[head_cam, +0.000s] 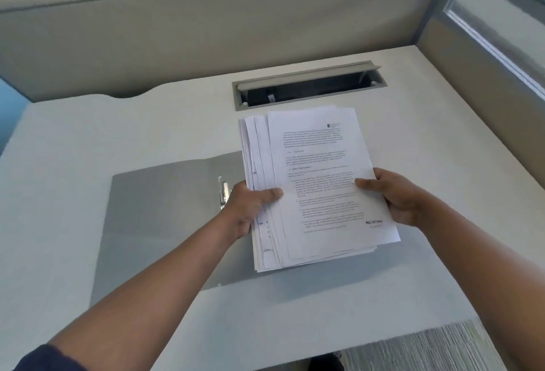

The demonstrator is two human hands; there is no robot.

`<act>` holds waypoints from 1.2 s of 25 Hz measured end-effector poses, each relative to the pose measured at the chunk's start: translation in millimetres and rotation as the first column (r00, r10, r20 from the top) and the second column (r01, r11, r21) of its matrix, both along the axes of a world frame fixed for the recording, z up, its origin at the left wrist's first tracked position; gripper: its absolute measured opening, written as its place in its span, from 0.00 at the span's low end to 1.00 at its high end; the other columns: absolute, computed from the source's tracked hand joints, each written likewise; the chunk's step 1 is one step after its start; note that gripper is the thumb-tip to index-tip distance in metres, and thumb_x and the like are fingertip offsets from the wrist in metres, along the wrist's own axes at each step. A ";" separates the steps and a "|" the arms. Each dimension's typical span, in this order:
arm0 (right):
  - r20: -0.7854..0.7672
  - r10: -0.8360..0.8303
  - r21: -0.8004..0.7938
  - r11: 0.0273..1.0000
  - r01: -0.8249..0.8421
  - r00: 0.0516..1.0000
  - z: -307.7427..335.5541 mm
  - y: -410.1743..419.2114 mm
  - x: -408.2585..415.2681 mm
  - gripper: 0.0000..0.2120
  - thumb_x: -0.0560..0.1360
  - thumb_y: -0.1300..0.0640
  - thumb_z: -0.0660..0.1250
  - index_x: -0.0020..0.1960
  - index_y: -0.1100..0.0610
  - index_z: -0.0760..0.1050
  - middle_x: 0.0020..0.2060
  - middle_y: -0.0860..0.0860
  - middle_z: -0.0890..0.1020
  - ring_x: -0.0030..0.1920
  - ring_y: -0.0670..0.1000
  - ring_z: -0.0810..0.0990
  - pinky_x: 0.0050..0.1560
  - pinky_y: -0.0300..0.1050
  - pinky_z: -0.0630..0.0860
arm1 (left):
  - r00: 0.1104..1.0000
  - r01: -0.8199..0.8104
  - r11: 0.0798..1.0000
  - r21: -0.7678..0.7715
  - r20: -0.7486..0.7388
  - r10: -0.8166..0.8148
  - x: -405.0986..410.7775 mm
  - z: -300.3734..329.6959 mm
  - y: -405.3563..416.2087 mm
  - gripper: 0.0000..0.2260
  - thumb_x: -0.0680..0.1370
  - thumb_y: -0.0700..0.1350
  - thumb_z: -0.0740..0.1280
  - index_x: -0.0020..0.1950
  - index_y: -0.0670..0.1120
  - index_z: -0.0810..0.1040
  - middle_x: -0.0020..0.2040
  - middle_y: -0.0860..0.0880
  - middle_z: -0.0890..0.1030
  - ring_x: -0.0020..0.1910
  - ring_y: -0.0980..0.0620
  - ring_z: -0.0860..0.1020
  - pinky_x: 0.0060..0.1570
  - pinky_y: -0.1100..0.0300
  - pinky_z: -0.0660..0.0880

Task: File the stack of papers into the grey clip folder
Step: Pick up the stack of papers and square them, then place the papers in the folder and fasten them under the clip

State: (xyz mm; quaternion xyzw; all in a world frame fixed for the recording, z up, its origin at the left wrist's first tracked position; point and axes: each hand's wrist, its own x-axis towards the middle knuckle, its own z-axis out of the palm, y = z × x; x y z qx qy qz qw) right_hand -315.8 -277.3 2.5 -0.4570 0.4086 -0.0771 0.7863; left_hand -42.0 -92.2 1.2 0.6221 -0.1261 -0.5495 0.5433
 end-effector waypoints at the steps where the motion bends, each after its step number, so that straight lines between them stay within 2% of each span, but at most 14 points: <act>1: 0.054 0.034 0.045 0.998 -0.036 0.998 -2.5 3.5 7.8 0.16 0.79 0.60 0.68 0.67 0.58 0.79 0.65 0.61 0.81 0.63 0.66 0.81 0.57 0.64 0.81 | 1.000 0.002 1.000 -0.003 -0.018 -0.002 7.2 0.1 8.4 0.20 0.71 0.34 0.78 0.63 0.38 0.82 0.58 0.41 0.86 0.58 0.41 0.85 0.61 0.41 0.79; 5: 0.156 0.146 0.173 0.970 -0.173 0.977 -13.9 14.2 29.9 0.19 0.80 0.61 0.67 0.71 0.57 0.76 0.70 0.62 0.77 0.68 0.67 0.77 0.60 0.64 0.78 | 0.996 0.020 1.000 -0.010 -0.083 -0.021 29.1 -1.8 33.2 0.19 0.73 0.33 0.77 0.63 0.38 0.82 0.59 0.39 0.85 0.57 0.40 0.85 0.55 0.43 0.82; 8: 0.114 0.213 0.190 0.954 -0.231 0.970 -19.8 19.5 42.3 0.20 0.79 0.63 0.68 0.72 0.60 0.75 0.69 0.63 0.78 0.68 0.68 0.77 0.62 0.66 0.77 | 0.993 0.030 1.000 -0.010 -0.115 -0.031 37.1 -4.3 43.0 0.19 0.73 0.34 0.76 0.64 0.37 0.81 0.59 0.38 0.85 0.58 0.39 0.84 0.59 0.40 0.80; 11: 0.071 0.234 0.148 0.959 -0.243 0.970 -22.6 21.7 53.6 0.18 0.79 0.65 0.68 0.69 0.59 0.78 0.68 0.63 0.78 0.66 0.68 0.78 0.60 0.66 0.79 | 0.996 0.015 1.000 0.017 -0.086 -0.013 42.3 -7.0 45.8 0.19 0.73 0.34 0.77 0.63 0.39 0.81 0.58 0.40 0.86 0.57 0.41 0.85 0.57 0.41 0.81; 14: 0.061 0.259 0.117 0.957 -0.265 0.964 -23.6 21.3 59.5 0.20 0.77 0.65 0.71 0.69 0.58 0.78 0.68 0.63 0.79 0.66 0.68 0.78 0.59 0.65 0.79 | 0.999 -0.048 0.994 0.098 0.025 0.046 43.3 -9.9 45.9 0.20 0.71 0.34 0.78 0.63 0.40 0.81 0.57 0.43 0.87 0.54 0.43 0.86 0.57 0.43 0.82; 17: 0.013 0.222 0.055 0.973 -0.222 0.975 -24.2 19.1 59.1 0.23 0.75 0.64 0.73 0.69 0.59 0.77 0.66 0.62 0.81 0.63 0.68 0.80 0.58 0.67 0.79 | 0.967 -0.106 0.982 0.155 0.245 0.066 45.3 -13.3 46.8 0.16 0.72 0.37 0.79 0.58 0.44 0.82 0.53 0.46 0.87 0.49 0.47 0.86 0.49 0.50 0.84; 19: -0.042 0.165 0.004 0.986 -0.165 0.985 -25.5 17.7 58.3 0.22 0.74 0.64 0.74 0.67 0.59 0.78 0.63 0.62 0.83 0.60 0.67 0.82 0.56 0.66 0.81 | 0.928 -0.124 0.979 0.164 0.369 0.056 47.0 -14.1 49.7 0.13 0.73 0.38 0.78 0.54 0.48 0.80 0.48 0.46 0.86 0.45 0.48 0.87 0.48 0.47 0.85; 22: -0.100 0.100 -0.046 0.993 -0.105 0.990 -27.2 18.0 58.8 0.20 0.74 0.65 0.72 0.66 0.60 0.78 0.60 0.61 0.85 0.58 0.66 0.84 0.55 0.66 0.81 | 0.890 -0.121 0.978 0.167 0.455 0.033 46.6 -14.3 54.4 0.14 0.73 0.38 0.76 0.57 0.48 0.79 0.46 0.43 0.86 0.45 0.44 0.87 0.46 0.44 0.85; 24: -0.118 0.076 -0.065 0.994 -0.084 0.990 -27.3 20.6 60.7 0.17 0.75 0.66 0.71 0.64 0.60 0.79 0.58 0.61 0.85 0.55 0.65 0.85 0.50 0.62 0.83 | 0.851 -0.113 0.977 0.179 0.525 0.002 44.1 -15.5 58.0 0.16 0.73 0.39 0.76 0.59 0.47 0.79 0.45 0.45 0.86 0.45 0.45 0.86 0.46 0.46 0.85; 26: -0.134 0.063 -0.079 0.994 -0.074 0.989 -28.0 23.1 61.5 0.16 0.76 0.67 0.71 0.63 0.60 0.79 0.57 0.60 0.86 0.53 0.64 0.86 0.47 0.60 0.84 | 0.817 -0.119 0.976 0.184 0.577 -0.009 40.4 -17.5 61.4 0.15 0.73 0.40 0.76 0.57 0.49 0.79 0.44 0.49 0.85 0.45 0.49 0.85 0.47 0.50 0.84; 29: -0.148 0.064 -0.076 0.994 -0.076 0.987 -31.0 25.1 61.1 0.16 0.76 0.67 0.71 0.64 0.61 0.79 0.57 0.61 0.86 0.55 0.65 0.86 0.50 0.62 0.83 | 0.786 -0.139 0.973 0.184 0.618 -0.005 32.2 -20.6 67.6 0.13 0.72 0.40 0.77 0.51 0.53 0.78 0.42 0.54 0.84 0.41 0.56 0.83 0.41 0.62 0.79; 30: -0.147 0.068 -0.071 0.994 -0.079 0.987 -31.5 25.6 61.3 0.17 0.76 0.66 0.71 0.64 0.61 0.79 0.58 0.61 0.85 0.55 0.65 0.85 0.50 0.62 0.83 | 0.785 -0.158 0.970 0.184 0.619 0.011 29.1 -21.3 69.6 0.13 0.72 0.40 0.77 0.49 0.54 0.77 0.42 0.54 0.84 0.41 0.57 0.83 0.41 0.63 0.78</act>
